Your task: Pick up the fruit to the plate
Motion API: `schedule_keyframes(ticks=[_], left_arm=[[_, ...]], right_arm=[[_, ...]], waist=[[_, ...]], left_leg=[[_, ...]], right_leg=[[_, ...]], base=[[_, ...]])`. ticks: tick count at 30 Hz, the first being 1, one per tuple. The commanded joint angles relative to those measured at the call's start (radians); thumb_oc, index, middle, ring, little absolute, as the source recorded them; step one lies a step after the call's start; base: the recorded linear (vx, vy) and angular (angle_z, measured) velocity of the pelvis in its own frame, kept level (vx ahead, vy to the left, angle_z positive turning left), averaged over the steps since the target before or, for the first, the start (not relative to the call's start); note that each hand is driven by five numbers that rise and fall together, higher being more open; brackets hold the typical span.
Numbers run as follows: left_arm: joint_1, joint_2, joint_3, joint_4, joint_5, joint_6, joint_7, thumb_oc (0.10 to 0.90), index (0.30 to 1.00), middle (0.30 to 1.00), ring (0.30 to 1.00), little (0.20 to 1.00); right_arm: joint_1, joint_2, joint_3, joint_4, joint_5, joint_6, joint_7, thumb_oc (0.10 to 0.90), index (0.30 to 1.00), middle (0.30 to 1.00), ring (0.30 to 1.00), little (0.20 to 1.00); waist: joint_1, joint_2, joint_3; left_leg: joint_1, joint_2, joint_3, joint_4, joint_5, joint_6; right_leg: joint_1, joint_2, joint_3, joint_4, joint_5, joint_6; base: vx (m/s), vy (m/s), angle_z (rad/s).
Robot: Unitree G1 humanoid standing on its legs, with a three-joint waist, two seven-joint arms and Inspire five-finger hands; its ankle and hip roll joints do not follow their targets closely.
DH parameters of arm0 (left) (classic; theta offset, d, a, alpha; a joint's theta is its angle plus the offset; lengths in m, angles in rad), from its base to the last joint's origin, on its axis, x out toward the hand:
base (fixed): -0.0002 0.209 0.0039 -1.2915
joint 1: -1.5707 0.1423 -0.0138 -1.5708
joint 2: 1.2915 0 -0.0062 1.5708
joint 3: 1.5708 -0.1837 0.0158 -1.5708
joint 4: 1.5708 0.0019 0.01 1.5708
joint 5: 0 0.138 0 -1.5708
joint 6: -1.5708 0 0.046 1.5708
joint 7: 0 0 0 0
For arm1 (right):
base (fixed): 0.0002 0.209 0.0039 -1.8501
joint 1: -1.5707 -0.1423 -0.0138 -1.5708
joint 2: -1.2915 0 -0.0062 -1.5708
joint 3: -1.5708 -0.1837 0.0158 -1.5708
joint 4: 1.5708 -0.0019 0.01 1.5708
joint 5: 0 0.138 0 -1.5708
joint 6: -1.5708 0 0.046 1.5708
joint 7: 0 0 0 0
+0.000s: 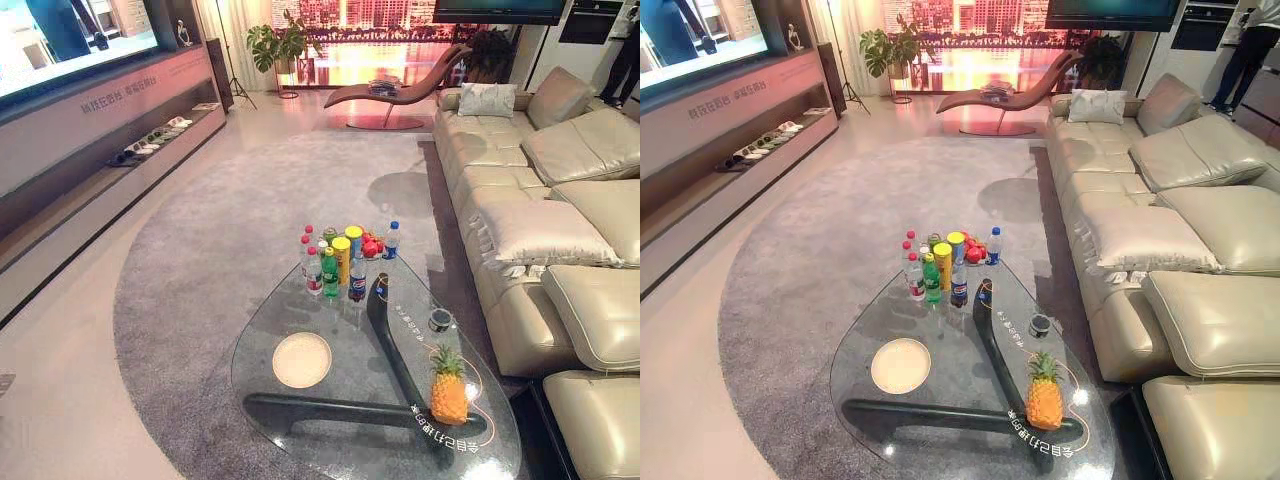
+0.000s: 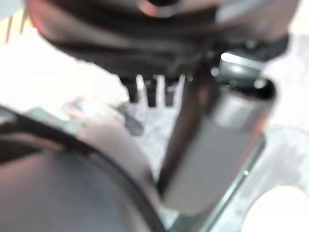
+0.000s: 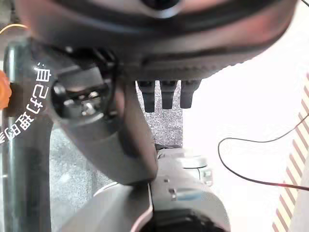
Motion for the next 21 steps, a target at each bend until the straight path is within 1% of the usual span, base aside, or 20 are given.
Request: schedule_keyframes(ticks=[1, 6, 12, 17, 21], left_arm=[[-0.082, -0.028, -0.011, 0.059, 0.003, -0.006, -0.009, 0.800, 0.900, 0.900, 0.900, 0.900], [-0.084, -0.023, -0.015, 0.053, -0.008, -0.006, -0.026, 0.800, 0.900, 0.900, 0.900, 0.900], [-0.082, -0.021, -0.016, 0.056, -0.009, 0.000, -0.030, 0.800, 0.900, 0.900, 0.900, 0.900], [-0.078, -0.025, -0.019, 0.055, -0.014, 0.000, -0.020, 0.800, 0.900, 0.900, 0.900, 0.900], [-0.081, -0.028, -0.023, 0.052, -0.014, 0.016, -0.002, 0.800, 0.900, 0.900, 0.900, 0.900]], right_arm=[[-0.060, 0.046, 0.015, 0.062, 0.022, 0.031, 0.021, 0.800, 0.900, 0.900, 0.900, 0.900], [-0.067, 0.034, 0.004, 0.071, -0.004, 0.023, 0.026, 0.800, 0.900, 0.900, 0.900, 0.900], [-0.076, 0.031, 0.005, 0.075, -0.001, 0.026, 0.024, 0.800, 0.900, 0.900, 0.900, 0.900], [-0.071, 0.033, 0.010, 0.074, -0.006, 0.020, 0.015, 0.800, 0.900, 0.900, 0.900, 0.900], [-0.068, 0.035, 0.014, 0.070, -0.018, 0.018, -0.011, 0.800, 0.900, 0.900, 0.900, 0.900]], waist=[[0.017, -0.028, 0.001], [0.019, -0.024, 0.007], [0.023, -0.022, 0.011], [0.022, -0.020, 0.009], [0.020, -0.019, 0.010]], left_leg=[[0.023, -0.023, -0.002, 0.000, -0.080, -0.009], [0.019, -0.022, -0.003, 0.000, -0.078, -0.009], [0.016, -0.021, -0.007, 0.000, -0.076, -0.010], [0.015, -0.020, -0.007, 0.000, -0.075, -0.011], [0.014, -0.020, -0.007, 0.000, -0.074, -0.011]], right_leg=[[-0.004, -0.056, -0.006, 0.004, 0.007, 0.069], [-0.007, -0.057, -0.008, 0.004, 0.008, 0.071], [-0.009, -0.057, -0.009, 0.004, 0.008, 0.071], [-0.009, -0.057, -0.008, 0.004, 0.007, 0.071], [-0.010, -0.057, -0.007, 0.004, 0.008, 0.071]], base=[[-0.07, 0.099, -0.39], [0.00, 0.000, 0.00], [0.00, 0.000, 0.00], [0.00, 0.000, 0.00], [0.00, 0.000, 0.00]])
